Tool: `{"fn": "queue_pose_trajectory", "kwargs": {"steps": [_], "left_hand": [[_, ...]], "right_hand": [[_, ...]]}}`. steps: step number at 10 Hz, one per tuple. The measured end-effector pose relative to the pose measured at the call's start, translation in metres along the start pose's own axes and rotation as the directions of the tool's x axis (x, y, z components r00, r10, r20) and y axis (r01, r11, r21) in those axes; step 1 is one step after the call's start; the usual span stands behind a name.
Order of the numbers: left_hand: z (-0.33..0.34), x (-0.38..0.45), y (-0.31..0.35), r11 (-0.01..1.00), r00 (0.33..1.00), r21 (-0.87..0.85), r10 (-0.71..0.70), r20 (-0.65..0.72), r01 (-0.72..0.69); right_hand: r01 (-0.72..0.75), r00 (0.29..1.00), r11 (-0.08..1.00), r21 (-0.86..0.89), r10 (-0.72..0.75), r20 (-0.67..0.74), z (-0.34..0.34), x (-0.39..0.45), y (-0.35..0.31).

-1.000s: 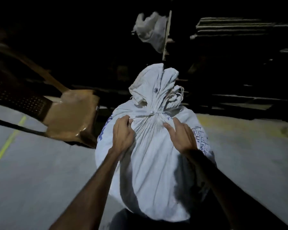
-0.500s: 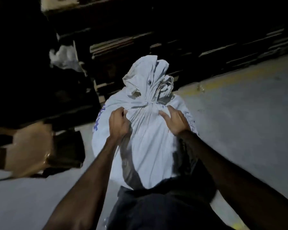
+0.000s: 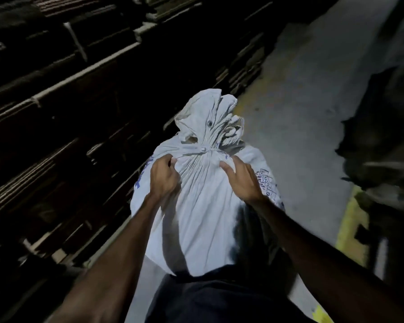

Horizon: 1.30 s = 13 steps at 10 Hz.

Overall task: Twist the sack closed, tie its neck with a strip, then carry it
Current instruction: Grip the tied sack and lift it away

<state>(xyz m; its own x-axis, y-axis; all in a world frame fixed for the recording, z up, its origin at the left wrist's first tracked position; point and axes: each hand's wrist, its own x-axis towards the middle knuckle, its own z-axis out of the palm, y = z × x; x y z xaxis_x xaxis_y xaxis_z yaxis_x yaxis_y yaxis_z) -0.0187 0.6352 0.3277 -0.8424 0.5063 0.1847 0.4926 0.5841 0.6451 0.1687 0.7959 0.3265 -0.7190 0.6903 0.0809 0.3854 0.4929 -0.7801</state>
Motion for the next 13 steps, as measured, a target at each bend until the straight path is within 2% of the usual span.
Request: {"fn": "queue_pose_trajectory", "kwargs": {"steps": [2,3,4,5,6,7,8,9,10,11,12,13], "left_hand": [[0.104,0.066,0.073,0.973,0.951,-0.113,0.22,0.219,-0.199],[0.156,0.097,0.105,0.937,0.875,-0.176,0.346,0.339,-0.303],[0.204,0.126,0.141,0.901,0.771,-0.243,0.433,0.468,-0.358],[0.242,0.146,0.177,0.876,0.649,-0.311,0.482,0.588,-0.368],[0.272,0.159,0.216,0.858,0.517,-0.383,0.512,0.686,-0.342],[0.312,0.165,0.251,0.805,0.366,-0.38,0.558,0.744,-0.455],[0.349,0.164,0.289,0.778,0.233,-0.342,0.52,0.822,-0.527],[0.389,0.157,0.316,0.73,0.13,-0.402,0.552,0.824,-0.553],[0.419,0.146,0.341,0.69,0.062,-0.427,0.563,0.824,-0.584],[0.473,0.122,0.355,0.711,0.029,-0.644,0.677,0.735,-0.282],[0.525,0.109,0.347,0.507,-0.086,-0.713,0.783,0.615,-0.484],[0.562,0.094,0.358,0.534,-0.165,-0.634,0.677,0.717,-0.559]], "right_hand": [[-0.274,0.941,0.961,-0.039,0.259,-0.218,-0.061,0.022,0.07],[-0.421,0.88,0.904,-0.069,0.389,-0.275,-0.084,0.032,0.094],[-0.512,0.779,0.859,-0.001,0.464,-0.421,-0.1,0.036,0.116],[-0.597,0.689,0.802,0.013,0.521,-0.505,-0.113,0.04,0.128],[-0.683,0.549,0.724,0.096,0.596,-0.586,-0.125,0.042,0.136],[-0.734,0.407,0.652,0.19,0.647,-0.645,-0.134,0.043,0.151],[-0.758,0.284,0.589,0.28,0.685,-0.671,-0.146,0.04,0.171],[-0.751,0.193,0.555,0.358,0.702,-0.686,-0.15,0.034,0.197],[-0.721,0.119,0.539,0.435,0.715,-0.689,-0.152,0.031,0.233],[-0.722,0.066,0.518,0.458,0.712,-0.699,-0.165,0.03,0.271],[-0.731,0.037,0.499,0.466,0.711,-0.703,-0.179,0.028,0.311],[-0.738,0.002,0.469,0.486,0.721,-0.693,-0.188,0.029,0.35]]}}
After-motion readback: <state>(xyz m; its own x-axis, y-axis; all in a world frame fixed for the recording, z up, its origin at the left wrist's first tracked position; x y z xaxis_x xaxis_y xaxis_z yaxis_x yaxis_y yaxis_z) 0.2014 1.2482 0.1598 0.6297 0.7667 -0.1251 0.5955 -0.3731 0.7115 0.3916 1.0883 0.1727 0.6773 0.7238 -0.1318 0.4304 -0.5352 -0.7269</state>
